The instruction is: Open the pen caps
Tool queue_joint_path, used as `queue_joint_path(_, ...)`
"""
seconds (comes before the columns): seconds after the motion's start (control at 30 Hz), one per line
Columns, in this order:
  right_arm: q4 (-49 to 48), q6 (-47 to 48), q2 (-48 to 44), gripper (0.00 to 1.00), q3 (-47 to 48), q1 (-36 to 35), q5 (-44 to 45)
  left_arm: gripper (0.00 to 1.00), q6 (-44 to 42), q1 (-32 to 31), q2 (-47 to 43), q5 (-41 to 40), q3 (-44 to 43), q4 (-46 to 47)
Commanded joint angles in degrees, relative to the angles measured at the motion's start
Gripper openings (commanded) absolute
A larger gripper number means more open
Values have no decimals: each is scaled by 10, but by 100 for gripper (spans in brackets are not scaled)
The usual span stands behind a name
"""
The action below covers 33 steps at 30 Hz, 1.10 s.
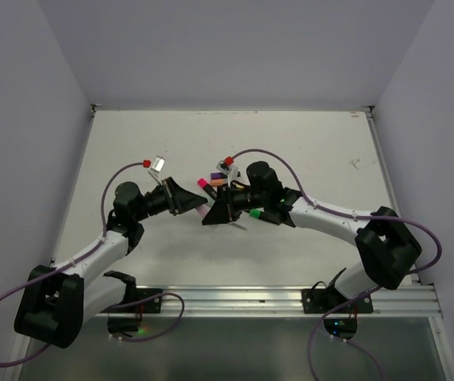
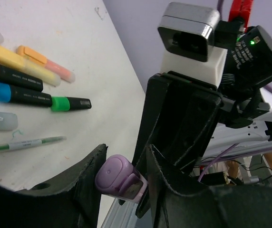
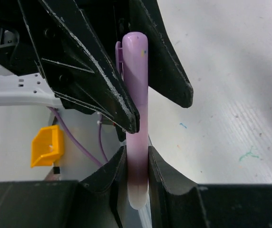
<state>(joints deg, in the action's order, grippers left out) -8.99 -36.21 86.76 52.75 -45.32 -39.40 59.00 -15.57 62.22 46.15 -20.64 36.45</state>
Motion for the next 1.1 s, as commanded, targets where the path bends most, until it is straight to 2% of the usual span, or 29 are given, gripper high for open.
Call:
queue_joint_path(0.0, -109, -68, 9, 0, -25, 8, -46, 41, 11, -2, -25, 13, 7, 48)
queue_joint_path(0.1, -139, -85, 11, 0, -46, 13, -47, 40, 15, -2, -44, 2, 11, 48)
queue_joint_path(0.3, -204, -132, 20, 0, -69, 19, -52, 25, 29, -2, -51, 3, 21, 53)
queue_joint_path(0.4, -220, -145, 30, 0, -70, 19, -56, 12, 41, -2, -54, 3, 24, 64)
queue_joint_path(0.43, -233, -149, 32, 0, -71, 19, -57, 0, 43, -2, -54, 3, 23, 65)
queue_joint_path(0.57, -238, -161, 45, 0, -74, 19, -57, 0, 26, -2, -67, -25, 8, 25)
queue_joint_path(0.63, -218, -148, 43, 0, -75, 19, -43, 0, 8, 4, -81, -76, -21, -47)
queue_joint_path(0.67, -152, -104, 41, 0, -68, 18, -18, 0, -12, 6, -98, -144, -35, -139)
queue_joint_path(0.73, -98, -67, 30, 0, -63, 14, 4, 0, -33, 9, -118, -207, -75, -202)
queue_joint_path(0.77, -75, -49, 27, 0, -68, 14, 8, 0, -49, 9, -134, -252, -84, -205)
queue_joint_path(0.83, -75, -47, 24, 0, -76, 14, 4, 0, -65, 9, -139, -283, -113, -220)
queue_joint_path(0.93, -73, -45, 15, 0, -90, 14, -2, 0, -74, 30, -109, -254, -128, -178)
queue_joint_path(0.97, -80, -47, 10, 0, -99, 14, -5, 0, -55, 46, -103, -225, -119, -149)
queue_joint_path(1.07, -108, -62, -7, 0, -126, 14, -16, 0, -24, 66, -110, -210, -83, -84)
